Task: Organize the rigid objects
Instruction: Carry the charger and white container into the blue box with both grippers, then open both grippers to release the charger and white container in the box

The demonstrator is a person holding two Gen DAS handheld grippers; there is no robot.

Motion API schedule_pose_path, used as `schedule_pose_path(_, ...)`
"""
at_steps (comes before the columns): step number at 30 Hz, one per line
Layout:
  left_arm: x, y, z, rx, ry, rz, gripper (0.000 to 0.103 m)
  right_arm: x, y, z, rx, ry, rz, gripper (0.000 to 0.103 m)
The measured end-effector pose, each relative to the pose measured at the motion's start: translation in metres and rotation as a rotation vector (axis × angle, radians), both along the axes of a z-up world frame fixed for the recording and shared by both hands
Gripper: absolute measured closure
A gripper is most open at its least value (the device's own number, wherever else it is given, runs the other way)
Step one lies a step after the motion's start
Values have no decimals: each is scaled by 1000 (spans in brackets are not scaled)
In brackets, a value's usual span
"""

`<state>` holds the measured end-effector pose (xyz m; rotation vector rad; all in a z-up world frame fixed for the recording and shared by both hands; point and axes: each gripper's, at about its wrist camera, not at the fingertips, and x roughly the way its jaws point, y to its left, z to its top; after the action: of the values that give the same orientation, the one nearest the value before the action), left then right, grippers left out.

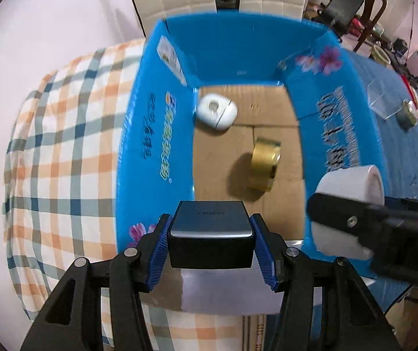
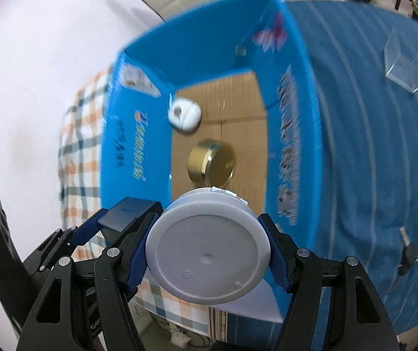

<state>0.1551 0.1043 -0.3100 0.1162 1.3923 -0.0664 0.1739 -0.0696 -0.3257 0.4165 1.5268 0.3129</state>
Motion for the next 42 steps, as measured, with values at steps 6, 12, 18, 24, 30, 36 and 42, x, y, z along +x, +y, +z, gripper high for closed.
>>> schedule_pose_path(6,2,1,-28,9,53,-15,52,-7,21,-39,-66,48,28,32)
schedule_pose_path(12,3,-3,-47,-7,96,-24,52,-4,37,-50,-113,49,90,32)
schedule_pose_path(18,9,-4,-57,-16,146,-16,51,4,51,-61,-171,62,104,32)
schedule_pose_path(24,22,-1,-69,-34,212,14,48,17,61,-76,-180,103,97,32)
schedule_pose_path(30,25,1,-67,-34,257,23,37,25,67,-82,-185,127,105,32)
schedule_pose_path(36,23,2,-53,-55,271,44,12,28,62,-72,-188,110,116,24)
schedule_pose_path(42,20,6,-37,-59,238,64,1,31,49,-49,-193,71,119,17)
